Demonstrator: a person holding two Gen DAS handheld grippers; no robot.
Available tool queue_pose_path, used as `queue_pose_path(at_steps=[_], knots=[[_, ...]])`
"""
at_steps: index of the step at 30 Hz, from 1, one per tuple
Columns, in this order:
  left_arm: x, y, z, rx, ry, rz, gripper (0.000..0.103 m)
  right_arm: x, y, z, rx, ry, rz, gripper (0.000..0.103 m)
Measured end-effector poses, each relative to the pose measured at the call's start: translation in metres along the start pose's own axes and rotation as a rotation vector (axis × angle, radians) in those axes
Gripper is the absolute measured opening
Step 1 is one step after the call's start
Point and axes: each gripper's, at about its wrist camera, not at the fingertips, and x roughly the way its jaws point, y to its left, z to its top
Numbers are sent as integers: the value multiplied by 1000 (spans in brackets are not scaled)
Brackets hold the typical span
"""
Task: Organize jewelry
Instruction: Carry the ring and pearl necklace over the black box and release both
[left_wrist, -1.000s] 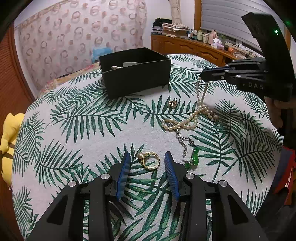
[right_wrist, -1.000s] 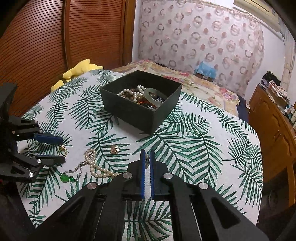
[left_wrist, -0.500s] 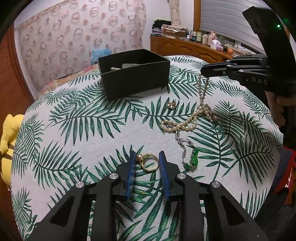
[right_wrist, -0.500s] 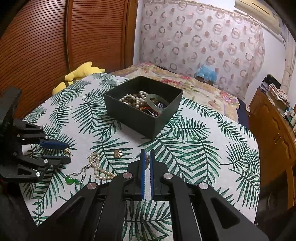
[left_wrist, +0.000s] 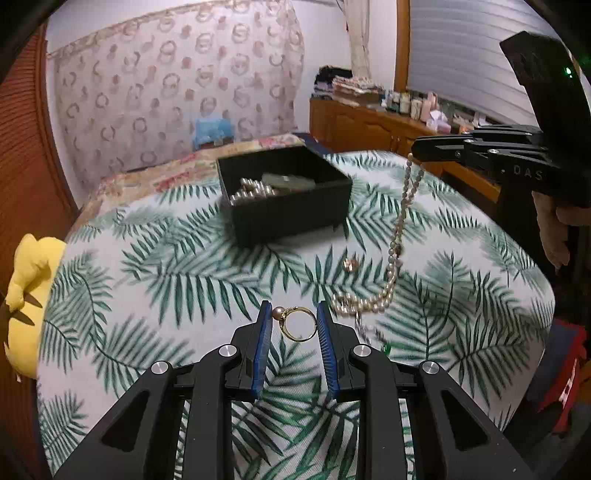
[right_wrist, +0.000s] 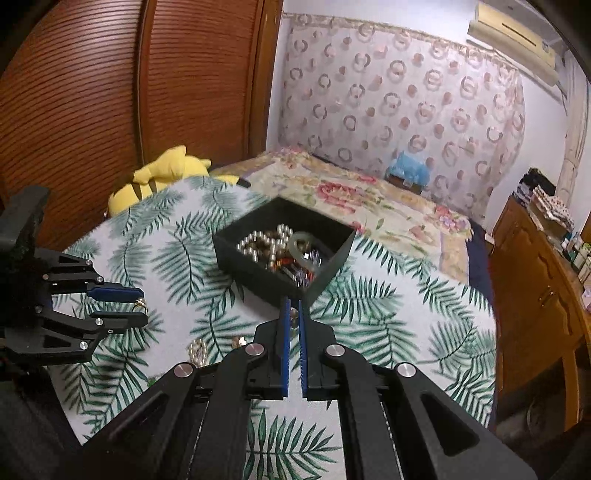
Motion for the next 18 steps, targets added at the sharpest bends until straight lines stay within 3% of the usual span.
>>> queue_pose_path(at_steps=[18], knots=[[-9,18,48,-19,-90,21,23,-45,-11,84,-41,-154,-59,5]])
